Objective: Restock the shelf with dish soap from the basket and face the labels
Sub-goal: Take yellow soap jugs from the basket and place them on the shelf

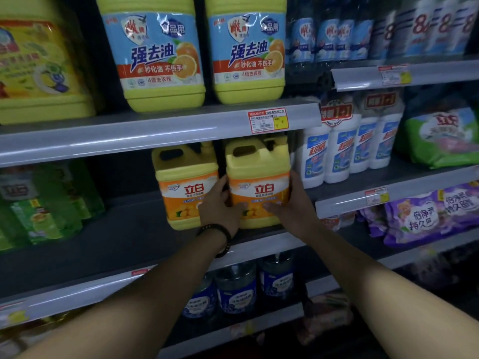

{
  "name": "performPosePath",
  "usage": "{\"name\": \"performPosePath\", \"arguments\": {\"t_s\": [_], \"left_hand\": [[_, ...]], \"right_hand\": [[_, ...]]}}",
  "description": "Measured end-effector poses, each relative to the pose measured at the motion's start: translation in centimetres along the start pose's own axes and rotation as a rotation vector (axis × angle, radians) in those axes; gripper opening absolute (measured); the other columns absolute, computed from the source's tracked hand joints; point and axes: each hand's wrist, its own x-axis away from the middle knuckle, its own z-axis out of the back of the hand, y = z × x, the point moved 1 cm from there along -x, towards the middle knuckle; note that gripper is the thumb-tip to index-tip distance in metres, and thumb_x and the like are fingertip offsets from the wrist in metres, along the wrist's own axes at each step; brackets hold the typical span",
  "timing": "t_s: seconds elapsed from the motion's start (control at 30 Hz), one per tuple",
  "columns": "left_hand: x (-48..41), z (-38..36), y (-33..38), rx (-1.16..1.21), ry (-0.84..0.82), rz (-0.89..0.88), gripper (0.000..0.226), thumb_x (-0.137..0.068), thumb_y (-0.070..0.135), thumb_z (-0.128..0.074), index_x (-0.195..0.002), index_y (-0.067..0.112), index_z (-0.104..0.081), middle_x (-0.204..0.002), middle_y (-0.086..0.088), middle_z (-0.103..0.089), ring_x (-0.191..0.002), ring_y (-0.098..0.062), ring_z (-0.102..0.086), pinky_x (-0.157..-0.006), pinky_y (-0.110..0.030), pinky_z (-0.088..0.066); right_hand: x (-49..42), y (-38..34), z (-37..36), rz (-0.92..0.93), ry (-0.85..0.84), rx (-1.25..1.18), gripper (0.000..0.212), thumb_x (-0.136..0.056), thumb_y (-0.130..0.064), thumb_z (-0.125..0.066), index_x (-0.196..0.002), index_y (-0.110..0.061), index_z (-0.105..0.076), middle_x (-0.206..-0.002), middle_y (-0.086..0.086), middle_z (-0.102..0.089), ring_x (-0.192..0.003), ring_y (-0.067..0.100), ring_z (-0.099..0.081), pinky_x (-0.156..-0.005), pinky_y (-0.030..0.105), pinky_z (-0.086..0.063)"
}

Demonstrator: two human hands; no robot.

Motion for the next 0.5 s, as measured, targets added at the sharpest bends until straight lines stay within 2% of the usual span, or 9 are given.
{"name": "performPosePath", "arguments": {"t_s": [0.07,0.13,0.2,0.27,0.3,0.33,0.4,0.47,0.5], "left_hand": [[0.8,-0.6,-0.2,-0.012,0.028,-0.018,0.077,-0.091,0.011,-0.078,-0.158,0.029,-0.044,-0.145,0.005,-0.065,-0.131,-0.016,-0.061,-0.11,-0.041,-0.053],[1.4,-1.0,-0.4,-0.006,0.022,-0.025,0.079,-0.09,0.014,-0.079,-0.158,0.031,-0.042,-0.145,0.006,-0.064,-0.131,-0.017,-0.06,-0.11,-0.042,-0.054],[1.7,-0.9,-0.2,-0.009,0.006,-0.024,0.079,-0.09,0.015,-0.078,-0.158,0.031,-0.042,-0.146,0.005,-0.063,-0.131,-0.017,-0.06,-0.111,-0.04,-0.053],[2.1,-0.1,-0.2,-0.025,-0.012,-0.006,0.068,-0.094,0.015,-0.073,-0.156,0.026,-0.046,-0.144,0.002,-0.065,-0.13,-0.019,-0.062,-0.11,-0.038,-0.052],[2.6,0.5,0.0,-0.014,-0.03,0.013,0.061,-0.097,0.014,-0.071,-0.154,0.022,-0.049,-0.142,0.0,-0.065,-0.129,-0.02,-0.063,-0.109,-0.034,-0.051],[3.2,1.2,0.1,-0.016,-0.054,0.028,0.057,-0.098,0.012,-0.069,-0.152,0.018,-0.051,-0.141,-0.002,-0.065,-0.128,-0.02,-0.063,-0.107,-0.03,-0.05],[4.5,2.8,0.1,-0.044,-0.094,0.013,0.05,-0.099,0.009,-0.067,-0.147,0.014,-0.054,-0.137,-0.004,-0.065,-0.125,-0.021,-0.063,-0.107,-0.028,-0.05],[6.0,4.5,-0.2,-0.06,-0.118,-0.018,0.041,-0.098,0.006,-0.066,-0.138,0.015,-0.061,-0.128,-0.001,-0.067,-0.116,-0.019,-0.065,-0.106,-0.035,-0.054],[6.8,5.4,-0.4,-0.063,-0.137,-0.035,0.035,-0.098,0.005,-0.065,-0.131,0.017,-0.064,-0.122,0.001,-0.068,-0.111,-0.016,-0.066,-0.103,-0.032,-0.055]], "right_hand": [[0.6,0.2,-0.4,0.041,0.016,0.038,0.084,-0.091,0.016,-0.073,-0.159,-0.01,-0.032,-0.138,-0.004,-0.062,-0.116,-0.01,-0.066,-0.089,0.014,-0.058],[0.4,0.2,-0.6,0.05,0.029,0.026,0.084,-0.092,0.014,-0.073,-0.161,-0.008,-0.03,-0.137,-0.003,-0.062,-0.115,-0.011,-0.066,-0.09,0.014,-0.058],[0.4,-0.5,-0.5,0.023,0.025,0.06,0.088,-0.093,0.003,-0.079,-0.163,-0.013,-0.029,-0.139,-0.002,-0.063,-0.118,-0.004,-0.064,-0.093,0.011,-0.057],[0.9,-0.9,-0.3,-0.027,0.044,0.138,0.09,-0.092,-0.006,-0.082,-0.165,-0.019,-0.031,-0.14,-0.005,-0.062,-0.118,0.004,-0.061,-0.085,0.003,-0.052],[1.3,-1.0,-0.2,-0.05,0.055,0.168,0.087,-0.092,-0.009,-0.083,-0.163,-0.02,-0.034,-0.139,-0.006,-0.064,-0.118,0.006,-0.061,-0.085,0.004,-0.052],[1.8,-1.1,-0.2,-0.072,0.071,0.194,0.083,-0.091,-0.013,-0.084,-0.16,-0.022,-0.038,-0.14,-0.006,-0.065,-0.12,0.009,-0.062,-0.092,0.011,-0.055],[3.2,-1.3,-0.3,-0.086,0.103,0.251,0.079,-0.09,-0.016,-0.085,-0.156,-0.022,-0.043,-0.143,-0.003,-0.066,-0.128,0.015,-0.062,-0.109,0.037,-0.055],[4.9,-1.7,-0.5,-0.044,0.134,0.315,0.067,-0.091,-0.012,-0.083,-0.147,-0.025,-0.049,-0.136,-0.006,-0.066,-0.125,0.012,-0.06,-0.109,0.038,-0.052],[5.8,-1.8,-0.6,-0.009,0.158,0.336,0.057,-0.092,-0.01,-0.082,-0.138,-0.027,-0.052,-0.129,-0.008,-0.066,-0.12,0.01,-0.06,-0.105,0.036,-0.053]]}}
